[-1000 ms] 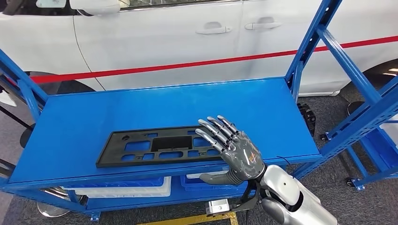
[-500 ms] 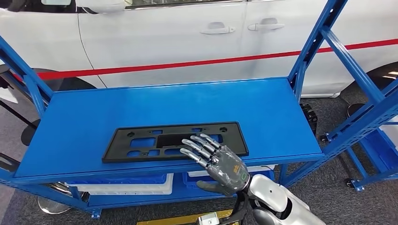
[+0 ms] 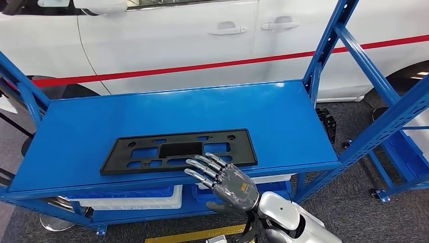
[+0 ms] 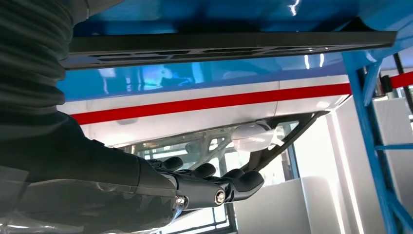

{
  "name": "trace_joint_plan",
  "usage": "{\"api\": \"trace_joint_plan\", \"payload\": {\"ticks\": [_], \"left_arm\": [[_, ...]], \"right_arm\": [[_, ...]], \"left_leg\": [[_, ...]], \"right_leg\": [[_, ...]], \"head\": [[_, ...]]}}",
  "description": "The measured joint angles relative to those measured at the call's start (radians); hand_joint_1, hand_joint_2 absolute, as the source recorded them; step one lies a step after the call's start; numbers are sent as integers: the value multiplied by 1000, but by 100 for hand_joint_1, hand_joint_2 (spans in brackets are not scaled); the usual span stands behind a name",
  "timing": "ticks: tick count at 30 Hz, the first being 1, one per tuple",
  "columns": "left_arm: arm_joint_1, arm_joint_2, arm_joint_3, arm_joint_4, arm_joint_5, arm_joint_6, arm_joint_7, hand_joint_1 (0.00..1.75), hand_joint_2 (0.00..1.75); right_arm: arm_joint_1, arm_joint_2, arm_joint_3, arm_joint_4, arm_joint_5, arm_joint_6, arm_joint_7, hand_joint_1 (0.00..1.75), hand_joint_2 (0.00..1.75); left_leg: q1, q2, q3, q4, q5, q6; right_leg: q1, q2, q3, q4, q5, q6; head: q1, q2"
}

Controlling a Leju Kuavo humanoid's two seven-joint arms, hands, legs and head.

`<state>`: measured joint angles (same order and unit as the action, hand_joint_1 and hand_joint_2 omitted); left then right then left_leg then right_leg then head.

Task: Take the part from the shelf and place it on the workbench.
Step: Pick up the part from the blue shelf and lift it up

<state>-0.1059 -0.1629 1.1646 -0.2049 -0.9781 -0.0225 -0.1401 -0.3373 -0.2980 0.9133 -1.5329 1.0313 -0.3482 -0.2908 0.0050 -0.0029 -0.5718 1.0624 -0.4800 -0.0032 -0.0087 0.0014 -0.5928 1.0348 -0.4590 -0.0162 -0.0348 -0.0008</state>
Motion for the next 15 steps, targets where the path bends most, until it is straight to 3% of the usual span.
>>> {"api": "trace_joint_plan", "payload": {"ticks": [1,5,7,9,10,11,13,15], "left_arm": [[-1,0,0,0,0,0,0,0,0],[0,-3,0,0,-3,1,0,0,0],[-2,-7,0,0,-7,2,2,0,0],[-3,-9,0,0,-8,3,6,0,0],[-2,-11,0,0,-9,3,7,0,0],[-1,-12,0,0,-10,4,9,0,0],[-1,-17,0,0,-17,4,12,0,0],[-4,-21,-1,0,-24,5,17,0,0]], "right_arm": [[-7,5,6,4,-11,10,-4,0,175],[-52,40,49,38,-60,55,-16,0,175],[-81,60,74,64,-82,75,-21,0,175],[-104,86,102,96,-101,96,-23,0,175],[-113,100,117,113,-113,106,-23,0,175],[-122,117,130,129,-126,117,-24,0,175],[-150,165,154,168,-163,140,-27,0,175],[-176,229,176,209,-191,151,-25,0,175]], "left_leg": [[-3,0,13,-32,6,4],[-1,1,17,-55,19,20],[3,3,18,-64,28,29],[2,3,14,-64,30,33],[2,3,13,-63,30,33],[2,3,12,-61,30,32],[3,2,12,-53,26,27],[0,2,8,-43,21,17]], "right_leg": [[0,0,-2,0,1,4],[-2,1,-9,8,-3,25],[-4,0,-43,84,-53,32],[-5,0,-101,212,-114,37],[-6,0,-120,255,-125,39],[-7,0,-124,265,-116,40],[-11,-1,-75,168,-52,39],[-11,-1,-18,50,-9,33]], "head": [[0,0],[1,0],[2,0],[3,0],[3,0],[3,0],[3,0],[3,0]]}}
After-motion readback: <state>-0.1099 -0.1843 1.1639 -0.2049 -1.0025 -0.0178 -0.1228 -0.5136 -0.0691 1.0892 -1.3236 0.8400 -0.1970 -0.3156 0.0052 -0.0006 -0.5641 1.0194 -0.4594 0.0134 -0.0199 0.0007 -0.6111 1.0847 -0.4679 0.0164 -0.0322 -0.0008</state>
